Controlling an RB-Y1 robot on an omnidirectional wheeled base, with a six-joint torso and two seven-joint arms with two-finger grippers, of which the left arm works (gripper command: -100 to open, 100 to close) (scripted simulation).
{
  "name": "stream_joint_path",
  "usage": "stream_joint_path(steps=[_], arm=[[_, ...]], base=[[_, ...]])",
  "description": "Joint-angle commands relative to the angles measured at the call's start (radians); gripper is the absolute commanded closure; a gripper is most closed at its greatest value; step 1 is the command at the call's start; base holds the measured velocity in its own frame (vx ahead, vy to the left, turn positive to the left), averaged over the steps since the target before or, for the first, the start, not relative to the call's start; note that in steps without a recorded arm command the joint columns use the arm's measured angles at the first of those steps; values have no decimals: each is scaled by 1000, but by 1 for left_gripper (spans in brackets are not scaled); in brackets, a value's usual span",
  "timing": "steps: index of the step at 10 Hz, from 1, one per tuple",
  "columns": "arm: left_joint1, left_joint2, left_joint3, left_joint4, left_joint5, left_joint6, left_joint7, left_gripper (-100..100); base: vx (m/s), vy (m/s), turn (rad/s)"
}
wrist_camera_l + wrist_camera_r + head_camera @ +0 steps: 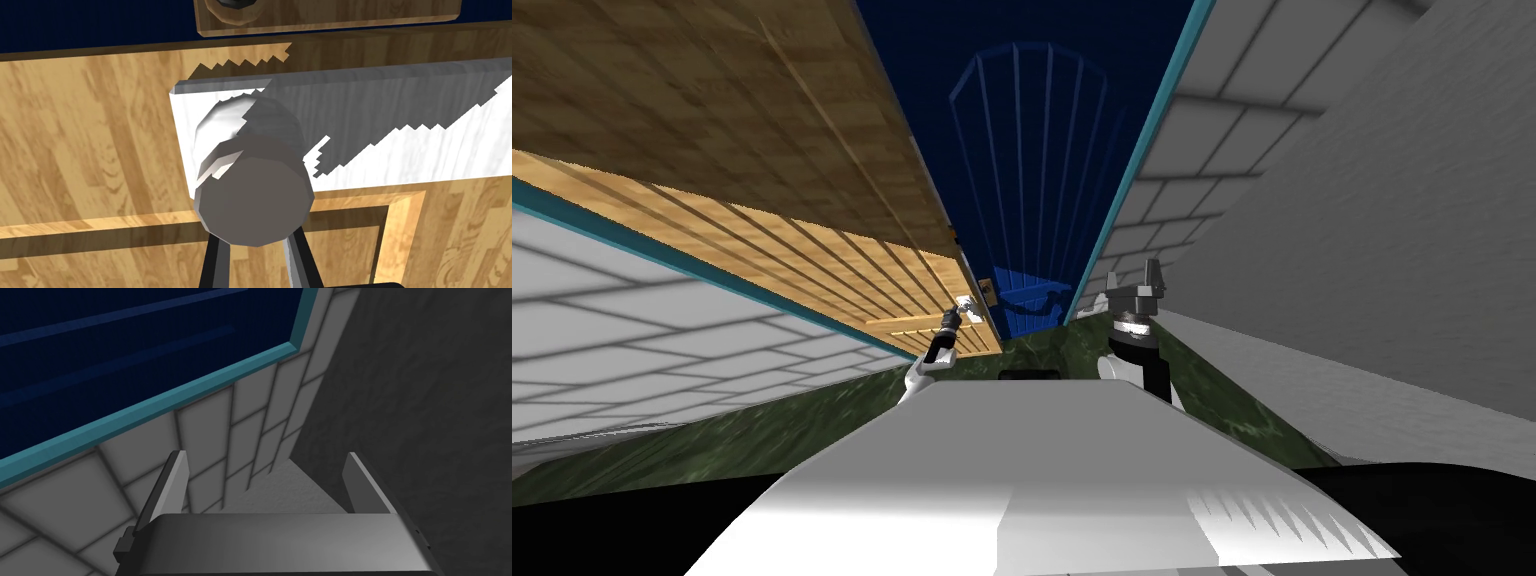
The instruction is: Pull the door open
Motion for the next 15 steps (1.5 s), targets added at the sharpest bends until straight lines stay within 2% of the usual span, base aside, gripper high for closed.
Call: stream_joint_path(steps=[1,6,9,10,11,12,15], arm=[[12,9,-17,-6,0,-4,11,100],[49,66,-89,-48,3,-31,64,100],[67,93,-126,-70,4,-44,90,100],[64,90,-106,-56,5,-46,81,100],[83,111,-124,-66,7,-61,97,100],[88,117,-128,-68,7,-66,102,100],[120,156,-157,-88,11,-98,131,100]], base=[[-178,64,-120],[-211,90,-148],[-197,98,-130],[-94,53,-23],[-155,58,-112],[-205,60,-161],[-181,83,-138]])
